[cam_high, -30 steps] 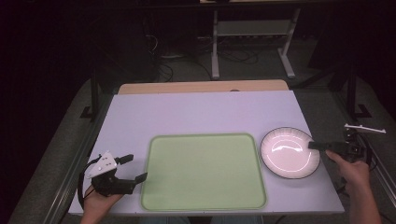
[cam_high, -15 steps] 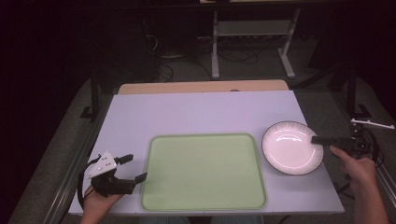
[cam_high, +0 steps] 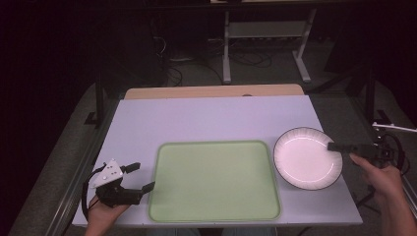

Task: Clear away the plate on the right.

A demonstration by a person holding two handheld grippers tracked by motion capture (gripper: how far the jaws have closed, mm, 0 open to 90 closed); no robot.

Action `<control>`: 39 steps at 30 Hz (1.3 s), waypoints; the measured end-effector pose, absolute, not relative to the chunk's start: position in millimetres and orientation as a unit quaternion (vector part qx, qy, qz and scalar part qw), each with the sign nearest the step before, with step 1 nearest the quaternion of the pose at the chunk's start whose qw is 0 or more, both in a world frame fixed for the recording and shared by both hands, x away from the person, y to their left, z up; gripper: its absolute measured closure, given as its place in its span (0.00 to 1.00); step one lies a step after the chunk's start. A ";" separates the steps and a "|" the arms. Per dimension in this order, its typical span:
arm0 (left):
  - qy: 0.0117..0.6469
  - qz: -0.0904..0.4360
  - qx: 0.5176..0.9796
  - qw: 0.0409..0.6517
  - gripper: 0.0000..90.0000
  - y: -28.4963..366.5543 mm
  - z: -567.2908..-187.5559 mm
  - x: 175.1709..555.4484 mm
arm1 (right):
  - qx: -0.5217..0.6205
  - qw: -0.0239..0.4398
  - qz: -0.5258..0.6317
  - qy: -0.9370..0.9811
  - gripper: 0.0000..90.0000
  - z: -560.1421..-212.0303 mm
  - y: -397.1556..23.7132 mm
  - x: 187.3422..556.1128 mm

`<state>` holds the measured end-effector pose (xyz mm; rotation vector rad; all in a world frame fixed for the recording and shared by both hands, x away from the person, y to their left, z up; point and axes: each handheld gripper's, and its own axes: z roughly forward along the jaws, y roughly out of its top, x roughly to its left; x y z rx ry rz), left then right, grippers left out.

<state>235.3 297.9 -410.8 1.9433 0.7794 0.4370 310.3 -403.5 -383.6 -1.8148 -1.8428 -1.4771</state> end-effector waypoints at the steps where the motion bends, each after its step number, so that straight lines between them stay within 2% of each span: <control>1: 0.320 0.179 0.797 0.481 0.16 297.9 -410.8 235.3 | -0.607 0.081 -0.494 -0.617 0.89 -383.6 -403.5 310.3; 11: 0.321 0.180 0.796 0.481 0.16 298.9 -410.3 235.0 | -0.571 0.090 -0.507 -0.639 0.88 -364.9 -378.7 312.8; 20: 0.321 0.181 0.795 0.482 0.16 299.1 -410.1 234.9 | -0.551 0.099 -0.506 -0.657 0.88 -356.5 -356.2 317.0; 25: 0.321 0.181 0.795 0.481 0.16 299.4 -410.2 234.9 | -0.537 0.120 -0.515 -0.657 0.88 -355.0 -338.9 321.6; 39: 0.320 0.181 0.795 0.482 0.16 299.4 -410.0 235.0 | -0.507 0.126 -0.511 -0.682 0.88 -343.4 -298.1 331.5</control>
